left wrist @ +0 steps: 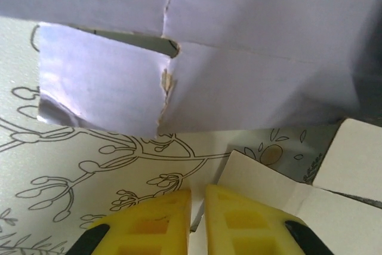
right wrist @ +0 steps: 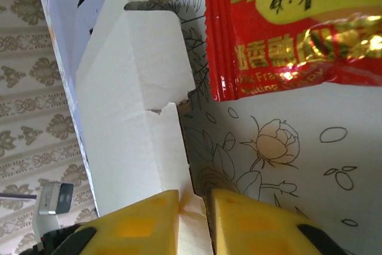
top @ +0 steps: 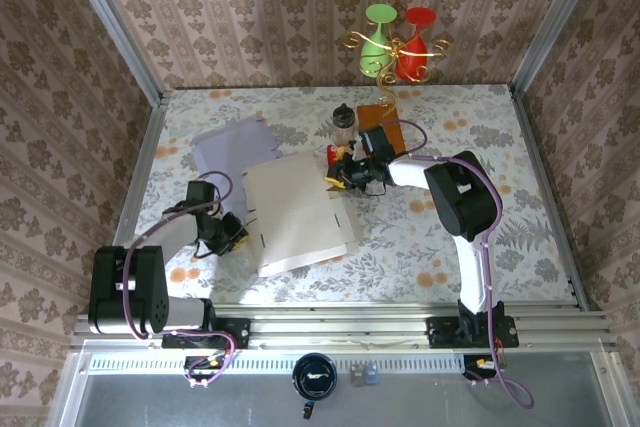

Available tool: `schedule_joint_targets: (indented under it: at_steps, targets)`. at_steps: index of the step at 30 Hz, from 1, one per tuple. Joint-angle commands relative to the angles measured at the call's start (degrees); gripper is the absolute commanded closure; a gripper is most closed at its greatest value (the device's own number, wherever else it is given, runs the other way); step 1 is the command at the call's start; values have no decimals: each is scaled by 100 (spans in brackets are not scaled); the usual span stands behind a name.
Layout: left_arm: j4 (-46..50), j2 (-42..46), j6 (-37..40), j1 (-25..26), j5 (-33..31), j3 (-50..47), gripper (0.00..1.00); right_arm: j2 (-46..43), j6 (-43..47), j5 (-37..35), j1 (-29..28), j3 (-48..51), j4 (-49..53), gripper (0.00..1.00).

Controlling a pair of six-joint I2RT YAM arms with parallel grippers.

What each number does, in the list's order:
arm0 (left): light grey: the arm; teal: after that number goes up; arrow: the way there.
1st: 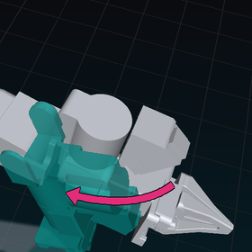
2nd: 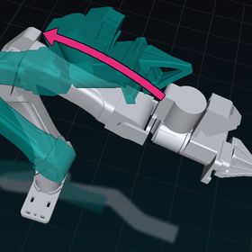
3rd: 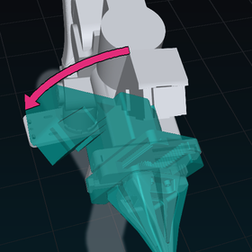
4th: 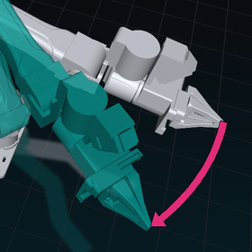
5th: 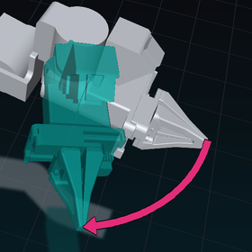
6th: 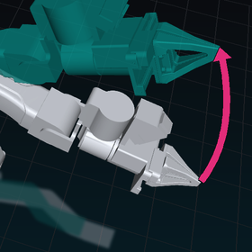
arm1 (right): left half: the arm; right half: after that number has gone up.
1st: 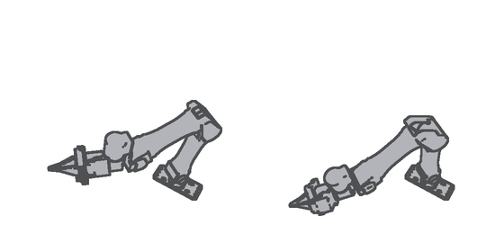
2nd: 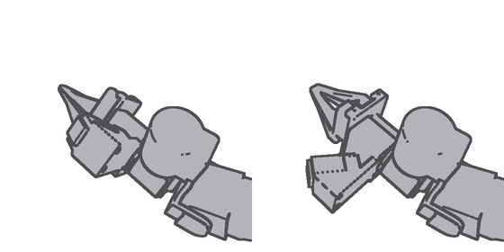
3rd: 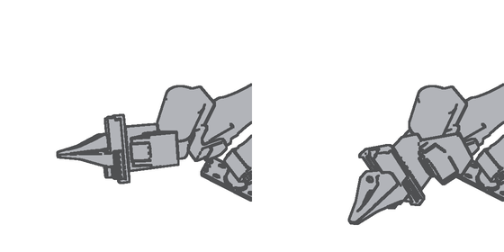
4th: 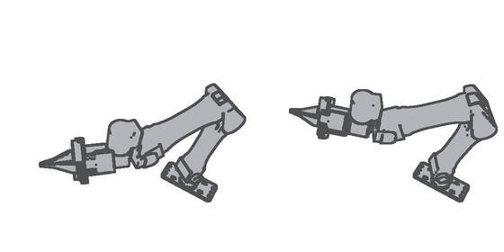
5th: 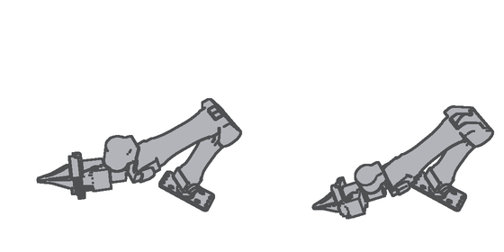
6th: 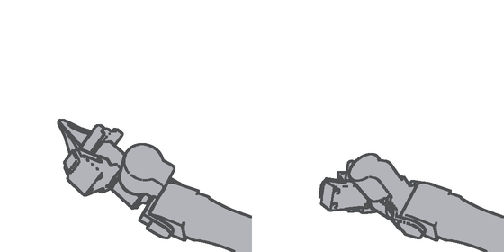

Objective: Fold the paper box

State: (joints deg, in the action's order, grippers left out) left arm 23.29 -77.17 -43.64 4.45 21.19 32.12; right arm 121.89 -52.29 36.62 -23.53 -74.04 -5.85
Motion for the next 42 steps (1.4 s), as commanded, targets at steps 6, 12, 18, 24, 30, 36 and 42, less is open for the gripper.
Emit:
schedule_joint_targets:
  at_steps: [6,12,18,24,30,36,42]
  targets:
    - [193,371,296,155,-427,426,70,-581,-459,-260,-64,131,-77,100]
    - [1410,1452,704,829,-1778,1142,46,-904,-798,-518,-65,-156,343,100]
    - [1668,2307,1904,2542,-2675,1277,36,-889,-1094,-514,-38,-603,918,100]
    - [1033,3002,3487,5129,-4069,698,29,-721,-1353,-427,-4,-1009,1455,100]
    - [587,1980,4340,6652,-5350,654,26,-588,-1576,-341,38,-1275,1823,100]
    - [305,607,4676,6733,-5741,1041,21,-553,-1823,-265,68,-1294,1945,100]
    - [334,-191,4856,6668,-5796,1290,20,-526,-1998,-147,100,-1273,1950,100]
